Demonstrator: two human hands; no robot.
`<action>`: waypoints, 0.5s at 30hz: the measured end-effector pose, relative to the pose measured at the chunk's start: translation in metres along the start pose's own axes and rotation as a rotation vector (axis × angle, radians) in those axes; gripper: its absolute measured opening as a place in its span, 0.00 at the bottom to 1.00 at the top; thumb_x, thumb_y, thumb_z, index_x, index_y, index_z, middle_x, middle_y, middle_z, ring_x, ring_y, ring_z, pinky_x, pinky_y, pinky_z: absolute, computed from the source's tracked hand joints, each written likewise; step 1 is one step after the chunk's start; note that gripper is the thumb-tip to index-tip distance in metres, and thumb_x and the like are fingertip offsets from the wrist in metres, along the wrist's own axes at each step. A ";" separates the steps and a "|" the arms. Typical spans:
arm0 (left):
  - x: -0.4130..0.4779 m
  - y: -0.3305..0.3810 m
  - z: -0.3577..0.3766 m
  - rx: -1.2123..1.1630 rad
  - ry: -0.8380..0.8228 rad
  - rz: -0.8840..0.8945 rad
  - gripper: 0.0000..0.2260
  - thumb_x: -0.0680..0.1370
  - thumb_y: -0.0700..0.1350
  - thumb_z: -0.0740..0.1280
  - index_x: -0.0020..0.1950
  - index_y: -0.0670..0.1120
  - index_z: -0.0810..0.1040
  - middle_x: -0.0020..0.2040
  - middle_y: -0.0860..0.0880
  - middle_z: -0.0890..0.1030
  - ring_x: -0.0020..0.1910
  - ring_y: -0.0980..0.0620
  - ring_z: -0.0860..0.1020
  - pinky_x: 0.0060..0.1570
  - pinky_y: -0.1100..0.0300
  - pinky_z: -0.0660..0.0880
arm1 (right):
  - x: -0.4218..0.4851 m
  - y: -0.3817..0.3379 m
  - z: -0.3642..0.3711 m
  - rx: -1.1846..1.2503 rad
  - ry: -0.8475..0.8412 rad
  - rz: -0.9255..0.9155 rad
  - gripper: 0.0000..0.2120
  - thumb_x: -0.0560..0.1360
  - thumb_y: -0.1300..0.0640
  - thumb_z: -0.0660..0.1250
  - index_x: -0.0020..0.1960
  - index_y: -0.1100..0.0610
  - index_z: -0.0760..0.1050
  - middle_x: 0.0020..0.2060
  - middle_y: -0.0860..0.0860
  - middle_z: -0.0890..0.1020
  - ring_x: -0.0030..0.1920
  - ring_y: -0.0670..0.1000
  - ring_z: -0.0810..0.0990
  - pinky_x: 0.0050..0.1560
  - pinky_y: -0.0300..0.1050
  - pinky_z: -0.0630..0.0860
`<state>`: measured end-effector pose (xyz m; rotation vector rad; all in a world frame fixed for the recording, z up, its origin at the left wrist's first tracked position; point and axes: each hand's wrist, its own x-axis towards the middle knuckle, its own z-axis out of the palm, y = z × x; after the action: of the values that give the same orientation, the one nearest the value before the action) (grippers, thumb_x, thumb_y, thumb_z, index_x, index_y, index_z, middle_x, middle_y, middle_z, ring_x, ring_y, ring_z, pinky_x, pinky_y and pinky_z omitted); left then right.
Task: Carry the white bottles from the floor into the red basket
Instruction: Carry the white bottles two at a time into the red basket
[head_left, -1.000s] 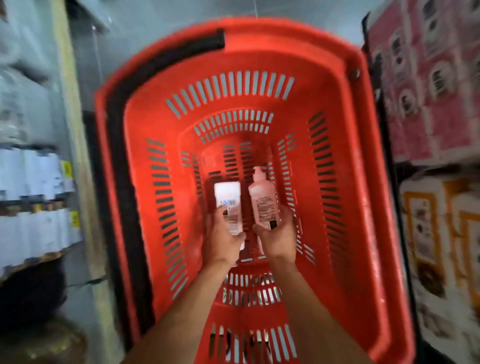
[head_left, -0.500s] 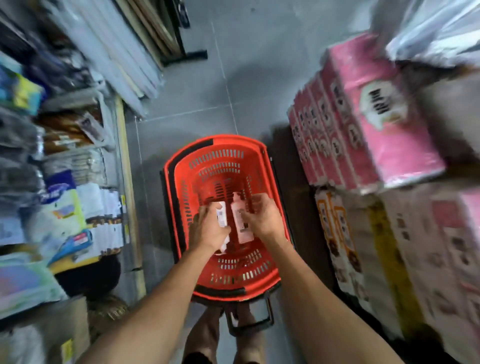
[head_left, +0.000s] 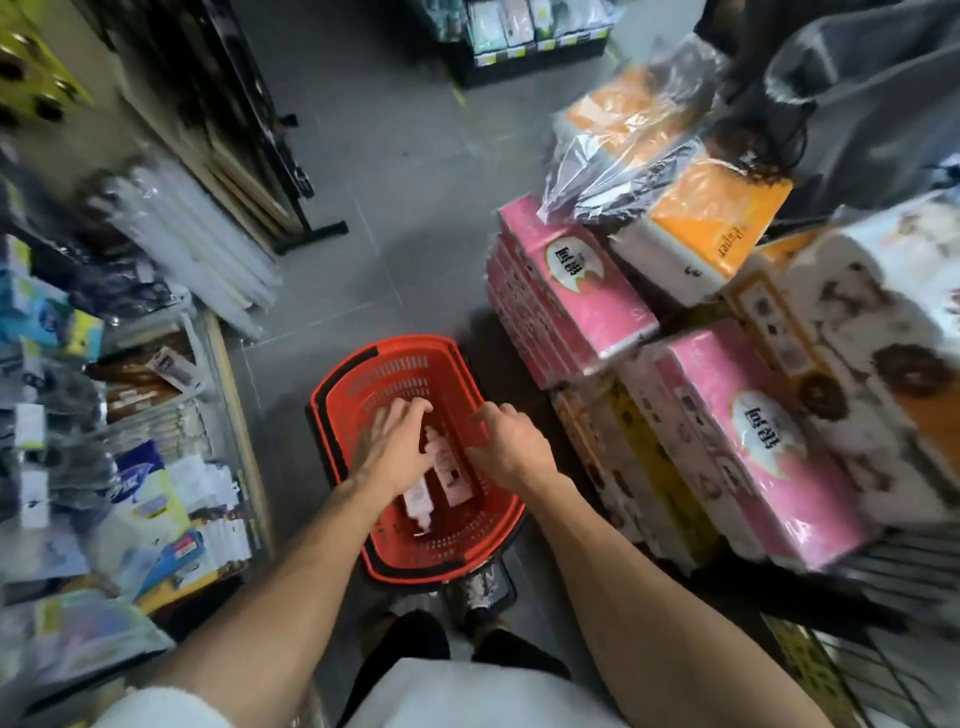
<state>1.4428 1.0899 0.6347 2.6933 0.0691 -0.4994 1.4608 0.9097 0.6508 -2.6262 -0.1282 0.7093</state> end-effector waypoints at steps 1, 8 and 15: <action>-0.005 0.003 -0.004 0.043 0.010 0.006 0.27 0.74 0.50 0.73 0.70 0.52 0.68 0.65 0.49 0.72 0.65 0.44 0.70 0.64 0.48 0.70 | -0.010 -0.003 -0.005 -0.055 0.009 0.000 0.21 0.79 0.41 0.63 0.66 0.52 0.71 0.58 0.54 0.76 0.61 0.60 0.75 0.59 0.58 0.75; -0.030 0.019 -0.029 0.257 -0.018 0.208 0.30 0.73 0.53 0.74 0.72 0.53 0.65 0.66 0.50 0.70 0.66 0.45 0.70 0.64 0.49 0.69 | -0.078 -0.014 -0.019 -0.119 0.148 0.130 0.24 0.76 0.43 0.67 0.68 0.51 0.69 0.60 0.54 0.75 0.62 0.60 0.75 0.59 0.57 0.74; -0.029 0.050 -0.040 0.383 -0.118 0.502 0.32 0.73 0.52 0.73 0.73 0.53 0.64 0.68 0.49 0.69 0.67 0.45 0.70 0.64 0.49 0.70 | -0.134 -0.009 -0.014 0.018 0.316 0.343 0.26 0.74 0.47 0.71 0.69 0.51 0.68 0.61 0.55 0.76 0.63 0.60 0.75 0.59 0.55 0.74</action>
<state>1.4347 1.0601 0.6985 2.8784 -0.7877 -0.5495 1.3515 0.8867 0.7273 -2.7314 0.4255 0.3849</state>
